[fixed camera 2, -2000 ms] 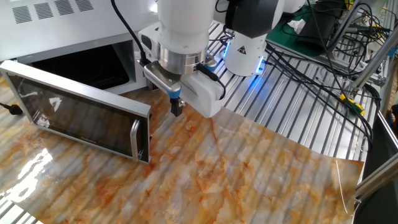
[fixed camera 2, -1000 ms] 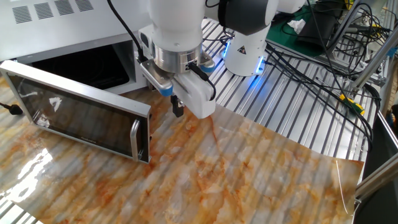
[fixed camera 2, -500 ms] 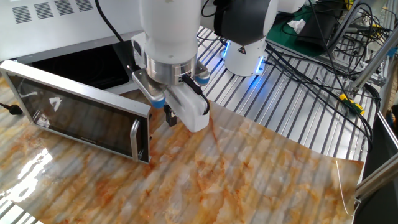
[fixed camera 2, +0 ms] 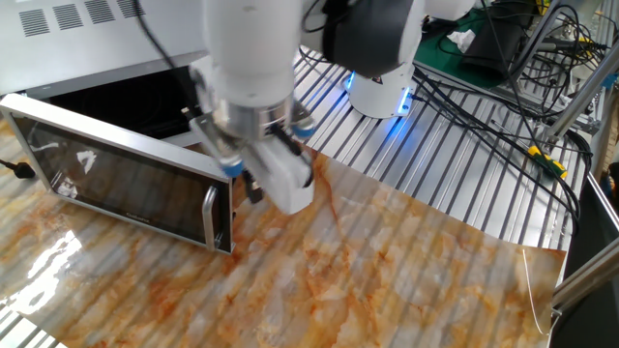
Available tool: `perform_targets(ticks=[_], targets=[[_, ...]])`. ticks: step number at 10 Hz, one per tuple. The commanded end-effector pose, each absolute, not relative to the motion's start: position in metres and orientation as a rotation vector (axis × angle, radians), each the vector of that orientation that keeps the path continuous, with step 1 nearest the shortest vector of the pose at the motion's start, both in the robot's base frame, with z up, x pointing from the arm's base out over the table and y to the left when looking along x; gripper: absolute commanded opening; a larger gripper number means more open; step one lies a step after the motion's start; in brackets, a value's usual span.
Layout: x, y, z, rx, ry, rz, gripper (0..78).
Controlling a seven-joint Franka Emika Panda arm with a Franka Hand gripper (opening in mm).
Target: Close the microwave door
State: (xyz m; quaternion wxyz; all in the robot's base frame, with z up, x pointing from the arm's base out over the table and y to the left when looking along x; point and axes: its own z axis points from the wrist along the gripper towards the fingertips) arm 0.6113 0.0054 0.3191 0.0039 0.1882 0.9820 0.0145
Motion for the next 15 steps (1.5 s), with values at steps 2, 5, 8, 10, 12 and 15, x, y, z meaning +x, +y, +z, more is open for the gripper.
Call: perform_targets(ticks=[2, 5, 8, 10, 12, 15], targets=[[0.678, -0.032, 0.322, 0.414, 3.08, 0.005, 0.0], [0.683, -0.049, 0.318, 0.323, 3.08, -0.008, 0.0], [0.682, -0.055, 0.315, 0.299, 3.086, -0.009, 0.0], [0.675, -0.059, 0.311, 0.287, 3.086, -0.014, 0.0], [0.669, -0.059, 0.309, 0.282, 3.087, -0.016, 0.0], [0.652, -0.059, 0.306, 0.286, 3.092, -0.016, 0.0]])
